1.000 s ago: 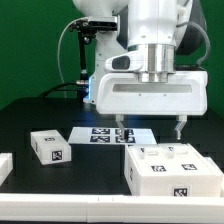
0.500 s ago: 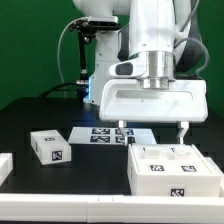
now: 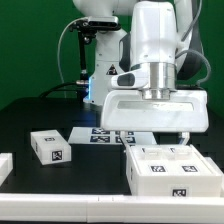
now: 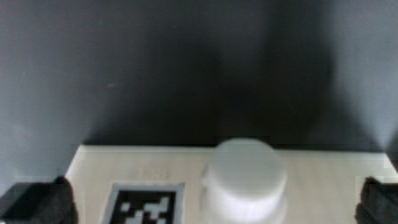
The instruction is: Assemble cabinet
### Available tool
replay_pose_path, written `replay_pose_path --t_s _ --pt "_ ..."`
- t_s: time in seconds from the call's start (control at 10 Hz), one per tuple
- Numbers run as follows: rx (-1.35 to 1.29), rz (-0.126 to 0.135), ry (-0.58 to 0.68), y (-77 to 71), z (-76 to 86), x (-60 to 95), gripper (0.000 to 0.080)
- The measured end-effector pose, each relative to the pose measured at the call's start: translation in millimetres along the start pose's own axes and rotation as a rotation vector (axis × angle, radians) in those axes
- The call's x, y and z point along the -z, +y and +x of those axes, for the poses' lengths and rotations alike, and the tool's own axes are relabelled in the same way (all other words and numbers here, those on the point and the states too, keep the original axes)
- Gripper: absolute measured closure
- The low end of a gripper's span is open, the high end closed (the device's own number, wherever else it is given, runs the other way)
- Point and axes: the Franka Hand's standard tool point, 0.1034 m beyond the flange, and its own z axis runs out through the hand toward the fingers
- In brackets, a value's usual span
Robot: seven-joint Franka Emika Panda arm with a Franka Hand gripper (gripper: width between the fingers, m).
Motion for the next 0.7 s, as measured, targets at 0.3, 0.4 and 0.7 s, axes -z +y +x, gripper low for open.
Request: replay_pose_path --t_s 0.3,0.4,0.7 --pt "0.012 -0.001 -0.004 -3.4 -0.2 -4.7 0.0002" --pt "0.017 -0.001 -0.004 -3.3 -0.3 -4.8 0.0002" --pt "0.032 -0.001 -0.005 -3.3 -0.7 -5.1 0.0274"
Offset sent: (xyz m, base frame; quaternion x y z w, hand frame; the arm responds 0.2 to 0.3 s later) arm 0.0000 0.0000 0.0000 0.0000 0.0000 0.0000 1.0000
